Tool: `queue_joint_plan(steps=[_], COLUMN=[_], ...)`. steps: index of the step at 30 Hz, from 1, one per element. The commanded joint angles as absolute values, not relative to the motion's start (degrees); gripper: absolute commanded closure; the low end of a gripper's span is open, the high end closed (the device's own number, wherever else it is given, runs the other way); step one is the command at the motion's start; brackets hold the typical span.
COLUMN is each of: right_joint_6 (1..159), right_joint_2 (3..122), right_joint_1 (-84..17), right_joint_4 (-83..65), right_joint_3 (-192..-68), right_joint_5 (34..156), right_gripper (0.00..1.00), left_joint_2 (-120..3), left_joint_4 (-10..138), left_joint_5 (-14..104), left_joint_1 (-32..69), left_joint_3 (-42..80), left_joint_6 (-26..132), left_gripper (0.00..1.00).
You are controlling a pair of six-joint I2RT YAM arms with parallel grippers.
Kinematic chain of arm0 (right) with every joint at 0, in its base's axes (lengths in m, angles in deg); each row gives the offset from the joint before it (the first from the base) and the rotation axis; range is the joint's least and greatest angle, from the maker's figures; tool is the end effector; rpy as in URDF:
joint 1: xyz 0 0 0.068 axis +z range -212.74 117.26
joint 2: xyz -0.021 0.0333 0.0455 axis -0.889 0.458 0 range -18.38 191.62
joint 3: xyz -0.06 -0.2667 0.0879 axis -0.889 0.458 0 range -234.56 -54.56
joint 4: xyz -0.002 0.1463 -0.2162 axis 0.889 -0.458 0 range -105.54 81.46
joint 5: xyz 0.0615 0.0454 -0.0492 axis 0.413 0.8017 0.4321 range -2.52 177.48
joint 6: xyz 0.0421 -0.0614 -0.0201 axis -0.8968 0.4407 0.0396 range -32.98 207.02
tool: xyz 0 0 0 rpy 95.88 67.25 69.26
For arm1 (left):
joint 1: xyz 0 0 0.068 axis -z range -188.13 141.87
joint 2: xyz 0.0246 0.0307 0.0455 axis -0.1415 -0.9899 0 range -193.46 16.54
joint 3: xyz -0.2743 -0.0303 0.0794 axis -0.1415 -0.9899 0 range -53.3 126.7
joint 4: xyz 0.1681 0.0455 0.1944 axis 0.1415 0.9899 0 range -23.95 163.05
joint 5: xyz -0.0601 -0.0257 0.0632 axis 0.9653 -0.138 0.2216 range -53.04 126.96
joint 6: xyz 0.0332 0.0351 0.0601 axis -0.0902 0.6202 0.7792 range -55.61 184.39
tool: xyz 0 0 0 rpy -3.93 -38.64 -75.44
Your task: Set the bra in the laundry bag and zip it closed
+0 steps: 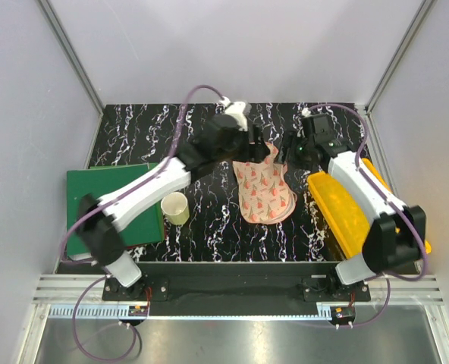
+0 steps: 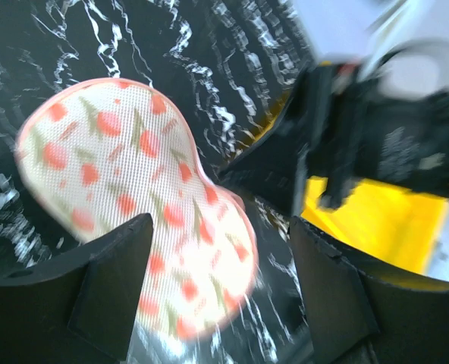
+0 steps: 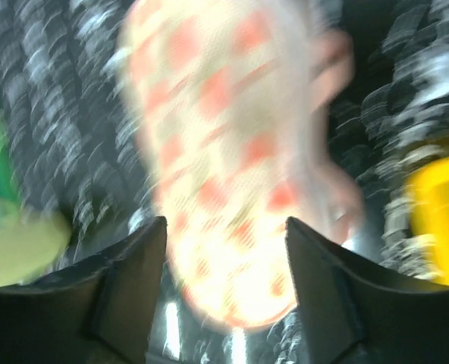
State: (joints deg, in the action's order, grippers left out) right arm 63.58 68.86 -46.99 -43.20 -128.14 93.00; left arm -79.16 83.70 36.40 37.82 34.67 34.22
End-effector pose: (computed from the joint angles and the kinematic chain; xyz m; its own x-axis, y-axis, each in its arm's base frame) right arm 0.3361 0.1014 0.2885 -0.7915 0.1881 -0.5815 -0.0185 0.9437 0.3304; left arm 0.2953 -0.3045 0.3576 -0.6159 -0.0861 -0.7831 0.4664 0.7613 -0.4505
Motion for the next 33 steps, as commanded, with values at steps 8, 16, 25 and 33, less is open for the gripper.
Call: queue_joint_plan(steps=[8, 16, 25, 33], right_joint_6=[40.45, 33.23, 38.14, 46.04], right_joint_2=[39.64, 33.47, 50.16, 60.96], right_joint_1=[-34.71, -34.79, -37.08, -44.46], right_joint_4=[-34.04, -23.24, -16.1, -15.58], right_joint_3=[-95.45, -81.28, -84.34, -95.15], right_joint_5=[96.98, 90.83, 89.42, 88.89], right_gripper=[0.01, 0.0, 0.05, 0.28], left_joint_2=[-47.03, -43.31, -44.63, -47.34], left_joint_4=[79.85, 79.41, 79.41, 79.41], left_joint_5=[36.6, 41.35, 41.35, 39.15], left_joint_1=[36.43, 36.43, 36.43, 34.94], left_joint_3=[4.11, -1.18, -0.56, 0.31], left_joint_6=[31.26, 29.76, 31.08, 32.05], left_gripper=[0.23, 0.23, 0.23, 0.21])
